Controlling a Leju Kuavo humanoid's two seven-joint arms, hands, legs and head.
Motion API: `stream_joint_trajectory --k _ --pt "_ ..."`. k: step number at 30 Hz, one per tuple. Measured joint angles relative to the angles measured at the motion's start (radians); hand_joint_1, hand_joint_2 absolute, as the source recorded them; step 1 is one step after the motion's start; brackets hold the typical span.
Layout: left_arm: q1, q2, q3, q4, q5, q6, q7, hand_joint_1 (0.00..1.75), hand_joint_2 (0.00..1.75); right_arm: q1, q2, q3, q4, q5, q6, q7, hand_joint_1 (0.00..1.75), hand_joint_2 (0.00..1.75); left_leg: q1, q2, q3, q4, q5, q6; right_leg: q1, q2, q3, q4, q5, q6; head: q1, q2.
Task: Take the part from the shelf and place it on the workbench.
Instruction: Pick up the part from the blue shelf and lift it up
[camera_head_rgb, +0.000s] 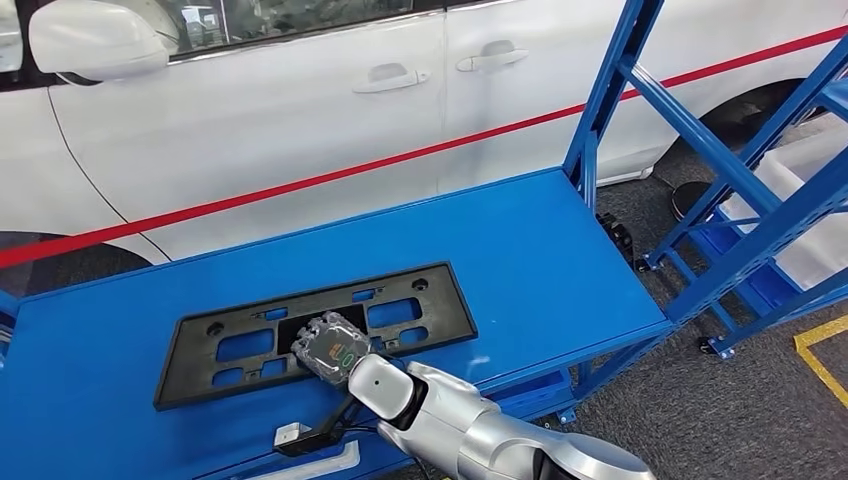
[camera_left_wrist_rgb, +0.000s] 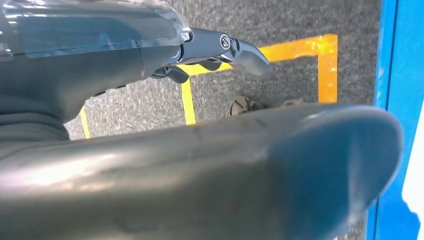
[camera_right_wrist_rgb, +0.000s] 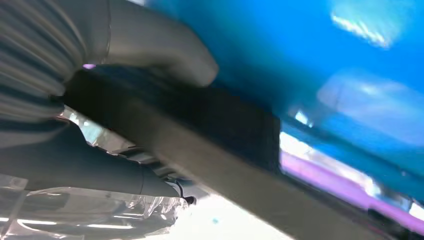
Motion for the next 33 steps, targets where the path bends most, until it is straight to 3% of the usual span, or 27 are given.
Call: stream_joint_trajectory --k 3,4,5,6,8,10,13,15,18,19,20,21,24,26,28,30,31,33 --pt "0.000 0.001 0.002 0.000 0.000 0.000 -0.002 0.00 0.00 0.001 -0.002 0.000 0.000 -0.001 -0.002 -0.002 1.75 1.75 0.001 0.003 -0.003 -0.002 0.002 0.007 -0.005 0.000 -0.089 0.182 -0.092 0.011 0.002 0.000" --pt "0.001 0.001 0.003 0.000 0.000 0.000 -0.002 0.00 0.00 0.001 -0.002 0.000 0.001 -0.002 -0.004 -0.002 1.75 1.75 0.001 0.003 -0.003 -0.002 0.002 0.007 -0.006 -0.001 -0.115 0.233 -0.106 0.014 0.002 0.000" --pt "0.001 0.001 0.003 0.000 0.000 -0.001 -0.003 0.00 0.00 0.002 -0.003 0.000 0.001 -0.003 -0.006 -0.002 1.75 1.75 0.001 0.002 -0.003 -0.001 0.001 0.007 -0.008 -0.001 -0.127 0.252 -0.101 0.015 0.002 0.000" --pt "0.001 0.001 0.003 0.000 0.000 -0.002 -0.005 0.00 0.00 0.002 -0.003 0.001 0.000 -0.005 -0.008 -0.003 1.75 1.75 0.001 0.001 -0.002 0.000 0.000 0.006 -0.010 -0.001 -0.118 0.231 -0.077 0.015 0.002 0.000" --pt "0.000 0.000 0.004 0.000 0.000 -0.007 -0.010 0.00 0.00 0.001 -0.003 0.001 0.000 -0.010 -0.009 -0.004 1.75 1.75 0.001 -0.003 0.001 0.004 -0.005 0.001 -0.012 -0.002 -0.058 0.100 -0.005 0.010 0.003 0.000" --pt "-0.001 0.000 0.004 0.000 0.000 -0.012 -0.016 0.00 0.00 -0.001 -0.003 0.001 0.000 -0.016 -0.009 -0.005 1.75 1.75 -0.002 -0.007 -0.001 0.010 -0.010 -0.009 -0.009 -0.002 -0.011 -0.005 0.031 0.001 0.002 0.000" --pt "-0.002 0.001 0.005 0.000 0.000 -0.019 -0.026 0.00 0.00 -0.002 -0.002 0.001 -0.001 -0.025 -0.013 -0.006 1.75 1.75 -0.002 -0.008 -0.004 0.010 -0.013 -0.026 -0.004 -0.001 -0.005 -0.026 0.030 -0.013 0.001 0.000" --pt "-0.002 0.002 0.005 0.000 0.000 -0.023 -0.030 0.00 0.00 -0.003 -0.002 0.001 0.001 -0.027 -0.025 -0.009 1.75 1.75 0.001 -0.007 -0.013 0.037 -0.035 -0.036 -0.007 -0.003 0.000 -0.034 0.033 -0.026 0.001 0.000" --pt "-0.002 0.003 0.005 0.000 0.000 -0.026 -0.032 0.00 0.00 0.000 -0.003 0.001 0.010 -0.028 -0.049 -0.017 1.75 1.75 0.004 -0.006 -0.091 0.211 -0.124 -0.044 -0.007 -0.007 0.002 -0.038 0.035 -0.036 -0.001 0.000" --pt "0.000 0.003 0.005 0.000 0.000 -0.026 -0.032 0.00 0.00 0.001 -0.003 0.001 0.014 -0.029 -0.056 -0.022 1.75 1.75 0.004 -0.006 -0.120 0.269 -0.144 -0.047 -0.006 -0.007 0.001 -0.037 0.034 -0.036 -0.001 0.000" --pt "0.001 0.003 0.005 0.000 0.000 -0.026 -0.032 0.00 0.00 0.003 -0.004 0.001 0.017 -0.030 -0.062 -0.025 1.75 1.75 0.005 -0.006 -0.135 0.298 -0.145 -0.048 -0.005 -0.006 0.001 -0.037 0.034 -0.037 -0.001 0.000" --pt "0.002 0.003 0.005 0.000 0.000 -0.026 -0.031 0.00 0.00 0.003 -0.004 0.000 0.019 -0.032 -0.069 -0.027 1.75 1.75 0.005 -0.006 -0.131 0.287 -0.127 -0.049 -0.005 -0.005 0.003 -0.036 0.033 -0.036 -0.001 0.000" --pt "0.001 0.006 0.008 0.000 0.000 -0.026 -0.027 0.00 0.00 0.002 -0.004 -0.010 0.022 -0.045 -0.097 -0.033 1.75 1.75 0.005 -0.004 -0.043 0.094 -0.029 -0.044 -0.003 -0.002 0.006 -0.031 0.028 -0.030 -0.001 0.000" --pt "-0.001 0.006 0.010 0.000 0.000 -0.026 -0.024 0.00 0.00 0.000 -0.005 -0.023 0.024 -0.055 -0.120 -0.036 1.75 1.75 0.002 -0.005 -0.014 0.025 -0.013 -0.034 0.001 0.000 0.002 -0.027 0.028 -0.021 0.000 0.000" --pt "0.000 0.005 0.011 0.000 0.000 -0.026 -0.023 0.00 0.00 -0.004 -0.009 -0.039 0.026 -0.062 -0.143 -0.034 1.75 1.75 0.000 -0.006 -0.016 0.022 -0.012 -0.020 0.002 0.001 -0.002 -0.027 0.031 -0.010 0.001 0.000" --pt "0.000 0.004 0.011 0.000 0.000 -0.026 -0.023 0.00 0.00 -0.012 -0.015 -0.055 0.026 -0.058 -0.165 -0.023 1.75 1.75 0.003 -0.005 -0.018 0.019 -0.006 -0.007 0.000 0.001 -0.011 -0.008 0.016 0.001 0.001 0.000" --pt "0.000 0.003 0.011 0.000 0.000 -0.026 -0.023 0.00 0.00 -0.018 -0.019 -0.063 0.026 -0.053 -0.176 -0.016 1.75 1.75 0.005 -0.004 -0.019 0.016 -0.003 -0.001 -0.001 0.001 -0.028 0.027 -0.007 0.006 0.002 0.000" --pt "0.000 0.002 0.011 0.000 0.000 -0.026 -0.022 0.00 0.00 -0.031 -0.026 -0.075 0.026 -0.039 -0.196 -0.004 1.75 1.75 0.004 -0.003 -0.022 0.017 -0.001 0.006 -0.003 0.000 -0.088 0.150 -0.071 0.012 0.003 0.000"
